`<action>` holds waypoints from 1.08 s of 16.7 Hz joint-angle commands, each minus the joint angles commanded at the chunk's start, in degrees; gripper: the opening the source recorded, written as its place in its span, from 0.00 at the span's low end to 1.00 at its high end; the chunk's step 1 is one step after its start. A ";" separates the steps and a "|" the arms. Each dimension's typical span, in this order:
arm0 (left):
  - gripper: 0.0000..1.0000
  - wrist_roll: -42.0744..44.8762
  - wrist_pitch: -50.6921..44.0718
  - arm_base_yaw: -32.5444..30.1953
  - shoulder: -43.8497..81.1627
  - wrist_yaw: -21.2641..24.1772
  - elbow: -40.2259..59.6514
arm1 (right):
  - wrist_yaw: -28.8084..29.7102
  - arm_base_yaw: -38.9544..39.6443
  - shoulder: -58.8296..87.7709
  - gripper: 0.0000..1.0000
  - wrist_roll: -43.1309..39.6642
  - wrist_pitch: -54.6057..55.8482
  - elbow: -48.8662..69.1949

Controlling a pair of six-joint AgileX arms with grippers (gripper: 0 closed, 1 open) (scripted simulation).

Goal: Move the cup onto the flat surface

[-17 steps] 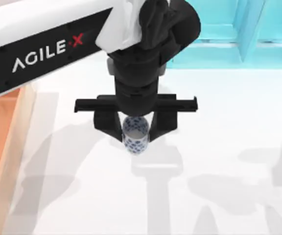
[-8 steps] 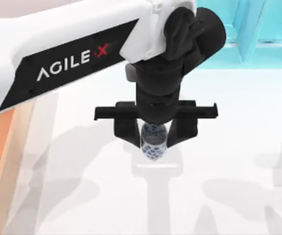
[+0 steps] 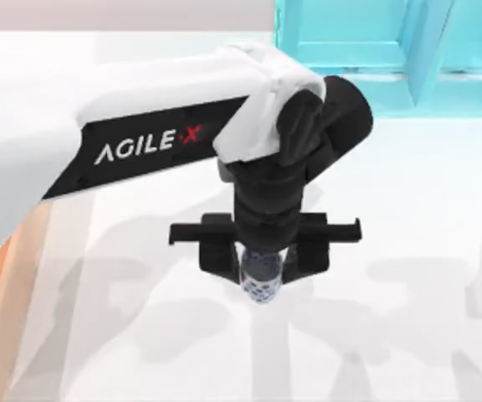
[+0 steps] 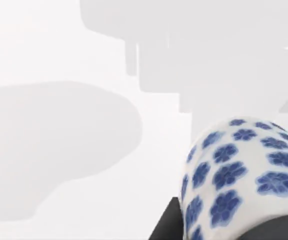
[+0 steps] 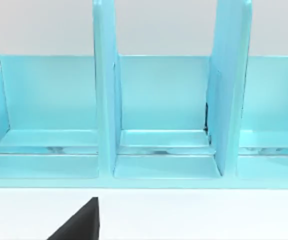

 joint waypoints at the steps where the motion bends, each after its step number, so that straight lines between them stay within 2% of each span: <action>1: 0.00 0.00 0.00 0.00 0.00 0.00 0.00 | 0.00 0.00 0.00 1.00 0.00 0.00 0.00; 3: 0.00 0.00 0.00 0.00 0.00 0.00 0.00 | 0.00 0.00 0.00 1.00 0.00 0.00 0.00; 16: 0.98 0.00 0.00 0.00 0.00 0.00 0.00 | 0.00 0.00 0.00 1.00 0.00 0.00 0.00; 18: 1.00 0.00 0.00 0.00 0.00 0.00 0.00 | 0.00 0.00 0.00 1.00 0.00 0.00 0.00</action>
